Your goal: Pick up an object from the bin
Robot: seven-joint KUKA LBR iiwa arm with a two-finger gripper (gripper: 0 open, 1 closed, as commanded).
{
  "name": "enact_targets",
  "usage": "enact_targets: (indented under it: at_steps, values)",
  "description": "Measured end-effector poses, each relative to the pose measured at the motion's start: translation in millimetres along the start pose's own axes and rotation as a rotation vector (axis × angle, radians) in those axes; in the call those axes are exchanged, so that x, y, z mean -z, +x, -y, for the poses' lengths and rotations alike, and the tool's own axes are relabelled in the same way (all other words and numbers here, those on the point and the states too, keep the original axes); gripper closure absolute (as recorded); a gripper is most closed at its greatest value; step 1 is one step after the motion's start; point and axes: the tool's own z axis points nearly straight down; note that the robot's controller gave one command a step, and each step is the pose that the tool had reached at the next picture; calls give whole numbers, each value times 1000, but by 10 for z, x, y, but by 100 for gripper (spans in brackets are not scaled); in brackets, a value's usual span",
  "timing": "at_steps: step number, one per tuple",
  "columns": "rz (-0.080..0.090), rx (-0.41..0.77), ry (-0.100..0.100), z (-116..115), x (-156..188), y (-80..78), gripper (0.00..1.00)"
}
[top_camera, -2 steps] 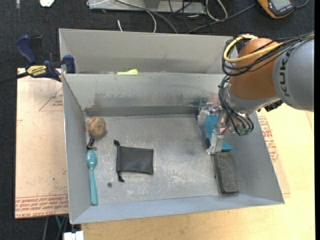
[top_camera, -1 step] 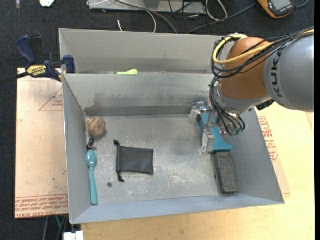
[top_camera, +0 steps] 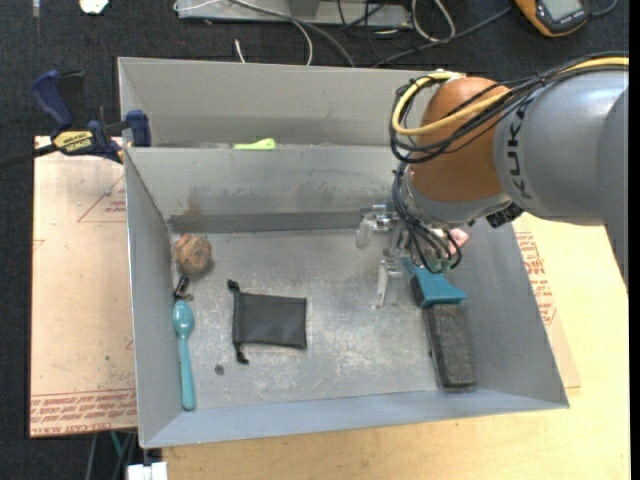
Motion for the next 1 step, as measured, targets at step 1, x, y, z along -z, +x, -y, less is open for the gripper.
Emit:
enact_targets:
  at_steps: [1]
  values:
    - [6, 58, 3, -326, -389, 124, 0]
